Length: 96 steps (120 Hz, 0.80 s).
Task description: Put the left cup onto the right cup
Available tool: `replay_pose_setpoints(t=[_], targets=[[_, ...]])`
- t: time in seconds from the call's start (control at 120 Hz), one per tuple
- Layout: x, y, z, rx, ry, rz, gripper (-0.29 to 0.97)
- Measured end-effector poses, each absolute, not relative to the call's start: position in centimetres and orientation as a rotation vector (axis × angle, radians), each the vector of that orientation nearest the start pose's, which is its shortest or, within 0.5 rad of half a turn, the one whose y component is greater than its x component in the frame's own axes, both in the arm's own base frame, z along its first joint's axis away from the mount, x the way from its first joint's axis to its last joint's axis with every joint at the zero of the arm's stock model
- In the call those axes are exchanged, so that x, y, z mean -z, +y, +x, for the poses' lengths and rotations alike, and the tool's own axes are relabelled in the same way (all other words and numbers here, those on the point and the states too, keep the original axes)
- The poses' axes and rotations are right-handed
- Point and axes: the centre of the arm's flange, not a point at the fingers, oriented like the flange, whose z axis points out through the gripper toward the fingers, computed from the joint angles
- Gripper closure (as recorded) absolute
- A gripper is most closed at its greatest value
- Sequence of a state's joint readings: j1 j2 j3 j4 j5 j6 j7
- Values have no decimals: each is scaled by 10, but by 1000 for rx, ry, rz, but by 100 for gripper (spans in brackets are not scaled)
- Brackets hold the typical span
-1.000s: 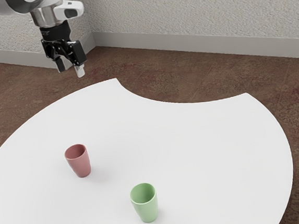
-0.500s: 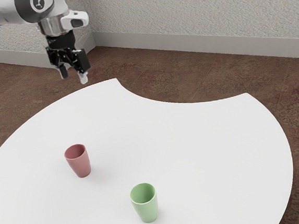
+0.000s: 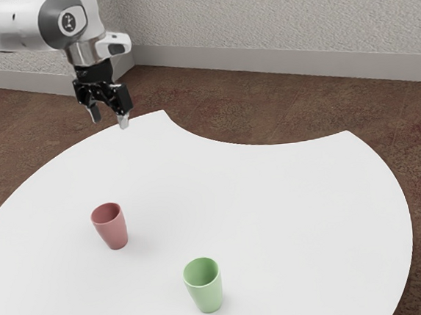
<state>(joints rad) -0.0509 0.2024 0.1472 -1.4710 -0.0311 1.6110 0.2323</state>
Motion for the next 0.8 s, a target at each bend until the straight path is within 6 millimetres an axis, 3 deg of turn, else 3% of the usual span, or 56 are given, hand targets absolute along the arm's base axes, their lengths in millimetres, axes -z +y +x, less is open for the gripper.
replay_pose_setpoints(t=[0.3,0.8], targets=[[-530,52,624,-116,201,-3143,2],[-487,48,612,-117,205,-3150,2]])
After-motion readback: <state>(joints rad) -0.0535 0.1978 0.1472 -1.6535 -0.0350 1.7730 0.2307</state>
